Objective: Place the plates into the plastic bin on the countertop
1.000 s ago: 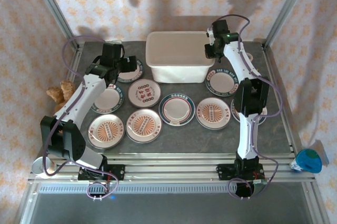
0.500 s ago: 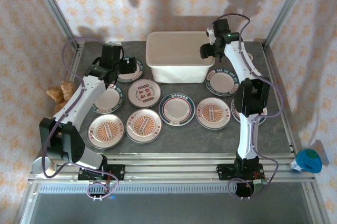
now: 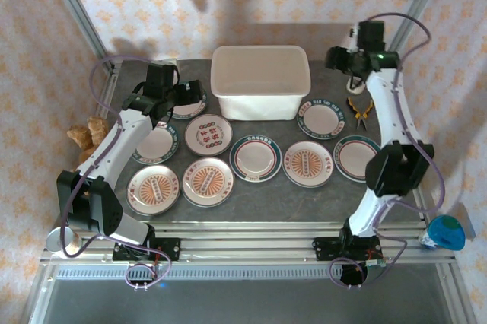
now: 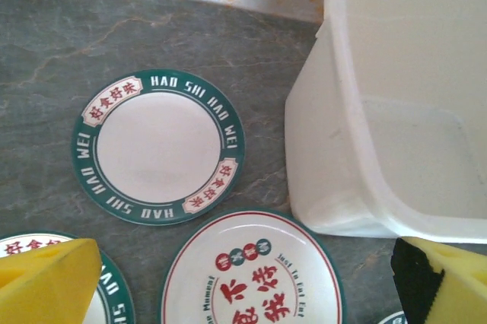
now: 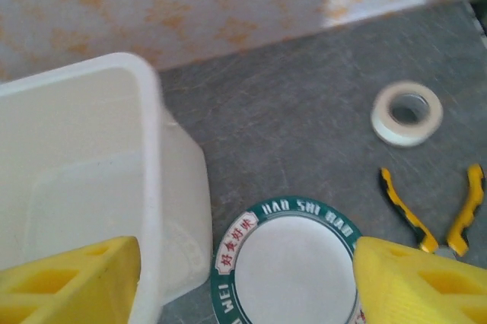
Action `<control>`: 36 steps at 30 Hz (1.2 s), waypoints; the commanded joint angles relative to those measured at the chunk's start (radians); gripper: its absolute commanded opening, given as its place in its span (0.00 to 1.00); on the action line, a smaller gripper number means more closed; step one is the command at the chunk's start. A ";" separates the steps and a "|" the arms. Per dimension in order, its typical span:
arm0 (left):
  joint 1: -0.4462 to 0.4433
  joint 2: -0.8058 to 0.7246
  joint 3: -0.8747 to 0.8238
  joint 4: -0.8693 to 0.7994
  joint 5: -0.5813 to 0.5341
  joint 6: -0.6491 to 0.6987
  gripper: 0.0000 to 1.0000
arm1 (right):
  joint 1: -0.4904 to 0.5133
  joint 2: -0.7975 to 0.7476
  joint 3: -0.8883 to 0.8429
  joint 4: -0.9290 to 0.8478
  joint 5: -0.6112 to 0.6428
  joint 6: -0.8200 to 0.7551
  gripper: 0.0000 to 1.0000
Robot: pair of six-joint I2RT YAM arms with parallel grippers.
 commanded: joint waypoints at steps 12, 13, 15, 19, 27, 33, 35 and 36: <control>0.005 0.108 0.122 0.083 0.059 0.013 0.99 | -0.088 -0.072 -0.539 0.189 -0.109 0.201 0.63; 0.005 0.118 0.138 0.076 0.067 0.020 0.99 | -0.090 -0.056 -0.533 0.180 -0.112 0.194 0.62; 0.011 0.135 0.152 0.083 0.095 0.041 0.99 | -0.091 -0.025 -0.520 0.167 -0.103 0.179 0.60; 0.028 0.166 0.178 0.088 0.108 0.030 0.99 | -0.101 0.026 -0.517 0.185 -0.095 0.150 0.58; 0.048 0.209 0.219 0.061 0.143 0.002 0.99 | -0.147 0.123 -0.446 0.166 -0.084 0.085 0.53; 0.049 0.215 0.226 0.062 0.211 0.002 0.99 | -0.149 0.183 -0.411 0.163 -0.068 0.013 0.53; 0.049 0.226 0.228 0.059 0.242 -0.008 0.99 | -0.149 0.210 -0.388 0.162 -0.071 -0.005 0.53; 0.049 0.233 0.233 0.056 0.256 -0.013 0.99 | -0.148 0.222 -0.377 0.159 -0.076 -0.014 0.53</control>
